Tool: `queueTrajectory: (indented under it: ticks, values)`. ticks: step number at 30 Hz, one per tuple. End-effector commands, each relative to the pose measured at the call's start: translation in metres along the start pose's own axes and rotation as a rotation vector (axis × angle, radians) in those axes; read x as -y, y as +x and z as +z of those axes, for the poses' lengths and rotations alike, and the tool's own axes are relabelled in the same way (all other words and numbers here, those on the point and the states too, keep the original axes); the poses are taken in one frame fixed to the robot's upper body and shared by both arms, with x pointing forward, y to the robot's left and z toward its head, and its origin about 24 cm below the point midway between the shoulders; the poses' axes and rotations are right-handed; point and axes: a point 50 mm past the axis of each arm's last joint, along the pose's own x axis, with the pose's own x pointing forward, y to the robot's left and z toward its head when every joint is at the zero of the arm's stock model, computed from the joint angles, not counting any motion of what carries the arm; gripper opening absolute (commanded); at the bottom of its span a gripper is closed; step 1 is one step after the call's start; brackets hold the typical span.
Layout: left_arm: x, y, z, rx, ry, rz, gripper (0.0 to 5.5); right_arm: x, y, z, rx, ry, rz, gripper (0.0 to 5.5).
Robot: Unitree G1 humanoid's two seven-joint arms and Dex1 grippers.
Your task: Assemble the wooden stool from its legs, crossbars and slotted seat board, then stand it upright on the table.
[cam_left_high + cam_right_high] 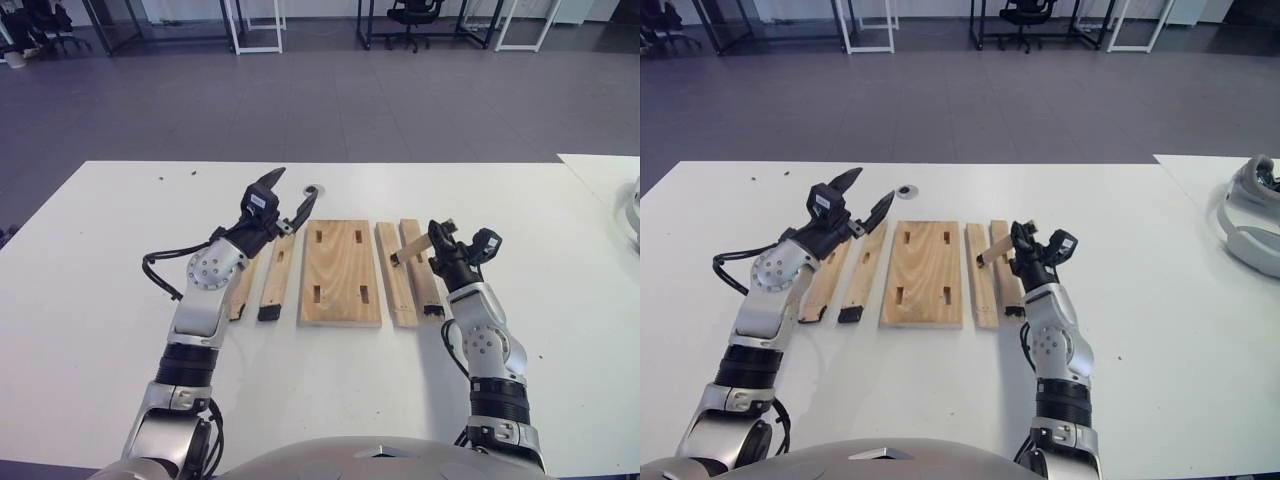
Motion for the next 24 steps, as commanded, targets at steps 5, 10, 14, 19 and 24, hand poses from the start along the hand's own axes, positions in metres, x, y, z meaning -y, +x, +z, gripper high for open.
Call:
queueTrajectory:
  ticks: [5, 10, 14, 19, 24]
  values:
    - [-0.002, -0.004, 0.001, -0.011, 0.011, 0.021, 3.70, 0.009, -0.006, -0.026, -0.218, -0.445, -0.113, 0.41]
    - [-0.002, -0.005, 0.002, -0.016, 0.030, 0.020, 3.70, 0.039, -0.029, -0.049, -0.370, -0.667, -0.121, 0.41]
    - [-0.002, -0.012, 0.001, -0.033, 0.035, 0.031, 3.70, 0.061, -0.049, -0.058, -0.454, -0.692, -0.134, 0.41]
    - [-0.001, -0.013, 0.000, -0.044, 0.046, 0.029, 3.70, 0.051, -0.042, -0.056, -0.393, -0.670, -0.045, 0.41]
    - [-0.002, -0.009, 0.002, -0.028, 0.048, 0.030, 3.70, 0.009, -0.010, -0.012, -0.165, -0.590, 0.084, 1.17]
